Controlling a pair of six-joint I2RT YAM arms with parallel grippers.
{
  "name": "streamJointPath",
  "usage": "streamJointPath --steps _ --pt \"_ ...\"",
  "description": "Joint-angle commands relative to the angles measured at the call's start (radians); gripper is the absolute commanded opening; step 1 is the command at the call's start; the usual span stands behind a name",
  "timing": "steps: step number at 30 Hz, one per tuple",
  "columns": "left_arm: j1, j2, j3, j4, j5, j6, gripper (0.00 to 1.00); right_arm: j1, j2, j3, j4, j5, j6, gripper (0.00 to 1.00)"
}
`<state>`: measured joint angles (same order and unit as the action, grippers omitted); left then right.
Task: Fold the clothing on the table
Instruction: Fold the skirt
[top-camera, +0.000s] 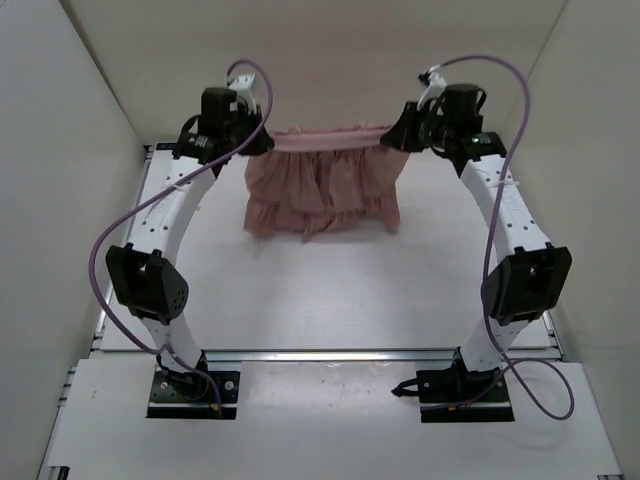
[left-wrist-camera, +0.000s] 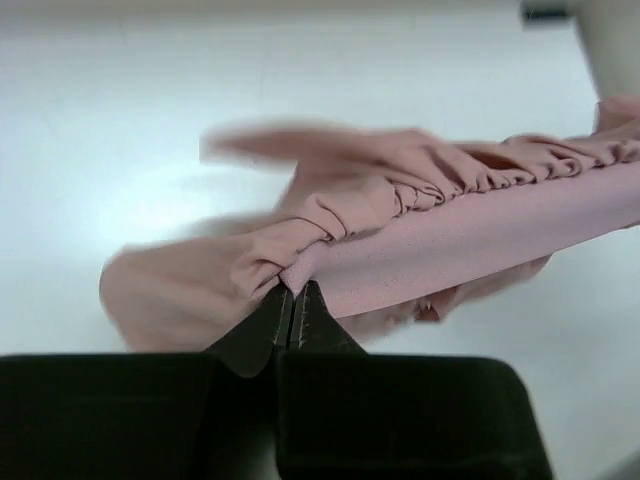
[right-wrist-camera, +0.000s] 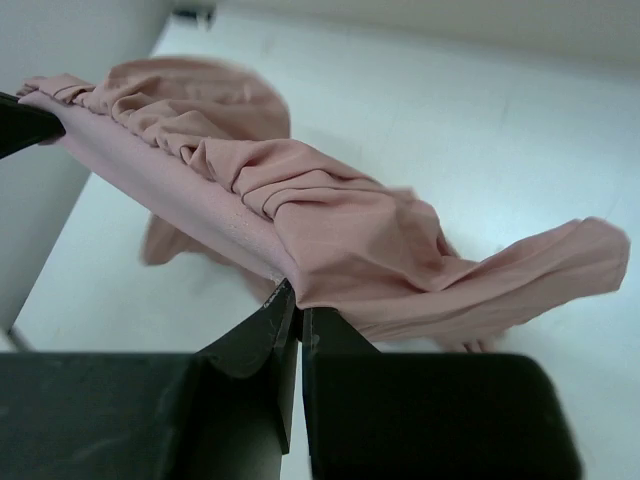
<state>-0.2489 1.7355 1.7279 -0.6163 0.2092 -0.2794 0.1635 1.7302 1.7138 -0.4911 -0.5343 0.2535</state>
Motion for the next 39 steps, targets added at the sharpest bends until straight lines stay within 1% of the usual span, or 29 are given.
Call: streamJointPath --steps 1,2,3,5,6,7,8,10,11,13,14,15,16,17,20,22,24,26,27,28,29,32,34,35,39 --pt "-0.039 -0.025 0.289 -0.094 -0.278 0.164 0.0 -0.03 -0.079 0.199 -0.015 0.181 -0.1 0.0" --pt "-0.043 -0.046 0.292 -0.082 -0.289 0.173 0.0 -0.016 -0.112 0.195 0.0 0.203 -0.103 0.0" --pt "-0.046 -0.059 0.256 -0.076 -0.28 0.178 0.0 0.005 -0.13 0.163 0.015 0.247 -0.124 0.0" --pt "-0.038 -0.157 0.156 -0.011 -0.264 0.171 0.0 0.014 -0.213 0.065 0.048 0.298 -0.137 0.0" --pt "-0.039 -0.218 0.053 0.03 -0.264 0.174 0.0 0.01 -0.248 -0.019 0.068 0.295 -0.125 0.0" --pt "-0.049 -0.244 -0.056 0.045 -0.274 0.177 0.0 -0.001 -0.261 -0.107 0.071 0.266 -0.097 0.0" --pt "-0.061 -0.293 -0.101 0.056 -0.277 0.18 0.0 -0.016 -0.303 -0.156 0.083 0.249 -0.088 0.0" --pt "-0.082 -0.361 -0.267 0.037 -0.265 0.164 0.0 -0.015 -0.366 -0.337 0.076 0.206 -0.057 0.0" --pt "-0.095 -0.408 -0.309 0.033 -0.252 0.146 0.0 -0.004 -0.417 -0.388 0.06 0.229 -0.054 0.0" --pt "-0.133 -0.494 -0.497 0.018 -0.231 0.105 0.0 0.077 -0.489 -0.559 0.022 0.276 -0.028 0.0" --pt "-0.147 -0.555 -0.545 0.018 -0.216 0.068 0.0 0.088 -0.541 -0.606 -0.003 0.269 -0.016 0.0" --pt "-0.153 -0.608 -0.632 0.007 -0.185 0.054 0.0 0.117 -0.584 -0.696 -0.016 0.26 0.019 0.0" --pt "-0.161 -0.657 -0.715 -0.012 -0.162 -0.001 0.0 0.132 -0.627 -0.797 -0.027 0.241 0.054 0.0" --pt "-0.165 -0.674 -0.773 -0.02 -0.15 -0.007 0.0 0.146 -0.645 -0.872 -0.03 0.203 0.091 0.0" --pt "-0.17 -0.753 -0.884 -0.105 -0.105 -0.052 0.0 0.188 -0.73 -1.003 -0.063 0.152 0.176 0.0" --pt "-0.162 -0.803 -0.915 -0.183 -0.077 -0.075 0.0 0.206 -0.761 -1.023 -0.093 0.155 0.191 0.0" --pt "-0.144 -0.838 -0.953 -0.212 -0.056 -0.075 0.0 0.202 -0.765 -1.03 -0.096 0.142 0.184 0.0" --pt "-0.116 -0.843 -0.978 -0.221 -0.027 -0.09 0.0 0.124 -0.738 -1.028 -0.072 0.088 0.159 0.0" --pt "-0.093 -0.832 -0.991 -0.22 -0.008 -0.086 0.0 0.114 -0.706 -1.025 -0.061 0.05 0.144 0.0" --pt "-0.067 -0.814 -0.996 -0.208 0.018 -0.083 0.0 0.096 -0.672 -1.025 -0.038 0.036 0.136 0.0" --pt "-0.07 -0.777 -0.995 -0.195 0.019 -0.073 0.0 0.096 -0.64 -1.008 -0.018 0.033 0.126 0.0" --pt "-0.063 -0.685 -0.982 -0.152 0.01 -0.086 0.0 0.123 -0.543 -0.967 0.023 0.028 0.112 0.0" --pt "-0.064 -0.634 -0.97 -0.131 -0.005 -0.096 0.0 0.131 -0.485 -0.95 0.061 0.013 0.099 0.03" --pt "-0.052 -0.613 -0.967 -0.129 -0.007 -0.098 0.0 0.127 -0.434 -0.932 0.078 -0.001 0.093 0.03" --pt "-0.013 -0.542 -0.949 -0.128 0.012 -0.106 0.0 0.117 -0.331 -0.844 0.088 -0.015 0.069 0.04"
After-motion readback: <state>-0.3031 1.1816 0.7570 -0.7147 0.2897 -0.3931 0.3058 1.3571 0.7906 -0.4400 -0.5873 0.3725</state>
